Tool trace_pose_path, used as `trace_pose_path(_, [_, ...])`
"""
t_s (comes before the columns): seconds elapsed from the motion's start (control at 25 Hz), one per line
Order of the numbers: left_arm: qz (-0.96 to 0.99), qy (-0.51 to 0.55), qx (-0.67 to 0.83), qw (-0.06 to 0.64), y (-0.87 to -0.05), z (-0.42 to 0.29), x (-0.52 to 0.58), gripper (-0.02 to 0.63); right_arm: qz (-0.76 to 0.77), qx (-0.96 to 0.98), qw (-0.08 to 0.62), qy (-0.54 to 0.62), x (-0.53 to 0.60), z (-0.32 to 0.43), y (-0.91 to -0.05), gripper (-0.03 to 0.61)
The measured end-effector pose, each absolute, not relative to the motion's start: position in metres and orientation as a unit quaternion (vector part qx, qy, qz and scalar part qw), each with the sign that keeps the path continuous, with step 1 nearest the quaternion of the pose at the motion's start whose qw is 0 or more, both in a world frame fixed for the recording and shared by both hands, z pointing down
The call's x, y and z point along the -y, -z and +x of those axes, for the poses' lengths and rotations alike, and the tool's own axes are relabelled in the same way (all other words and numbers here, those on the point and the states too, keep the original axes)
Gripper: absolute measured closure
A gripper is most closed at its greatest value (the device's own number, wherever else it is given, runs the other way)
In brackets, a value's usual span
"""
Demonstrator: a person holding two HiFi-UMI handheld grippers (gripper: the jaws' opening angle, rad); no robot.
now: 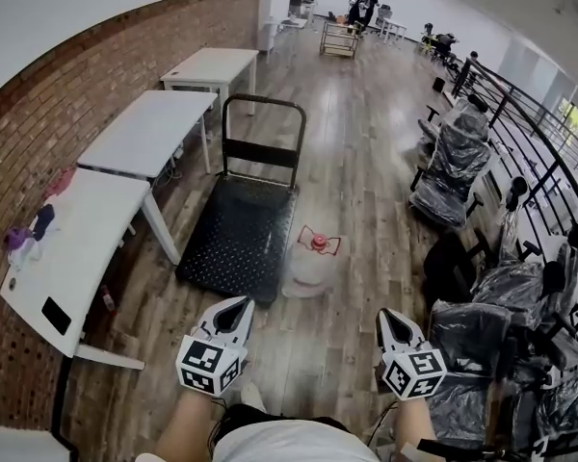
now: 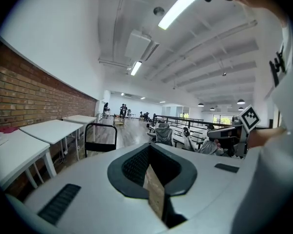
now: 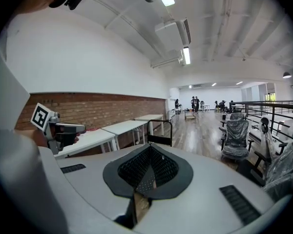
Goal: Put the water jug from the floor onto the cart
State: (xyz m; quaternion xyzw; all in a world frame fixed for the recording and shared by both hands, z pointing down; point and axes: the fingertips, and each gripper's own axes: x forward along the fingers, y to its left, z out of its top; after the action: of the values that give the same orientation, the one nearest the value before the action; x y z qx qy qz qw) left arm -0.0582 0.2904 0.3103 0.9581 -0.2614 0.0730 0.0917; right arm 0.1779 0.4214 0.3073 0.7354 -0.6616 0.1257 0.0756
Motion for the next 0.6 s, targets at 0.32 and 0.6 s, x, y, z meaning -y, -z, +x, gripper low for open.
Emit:
trace_pose_path(0.32, [0.957,-0.071,0.263,0.099,-0.319,-0.100,-0.234,0.614,0.733,0.664,0.089,-0.122,-0.363,0.133,-0.310,0.575])
trace_pose_path(0.6, [0.955,-0.067,0.270,0.106,-0.326,-0.120,-0.202,0.614,0.726,0.671,0.095,-0.118,-0.324,0.113,-0.309,0.575])
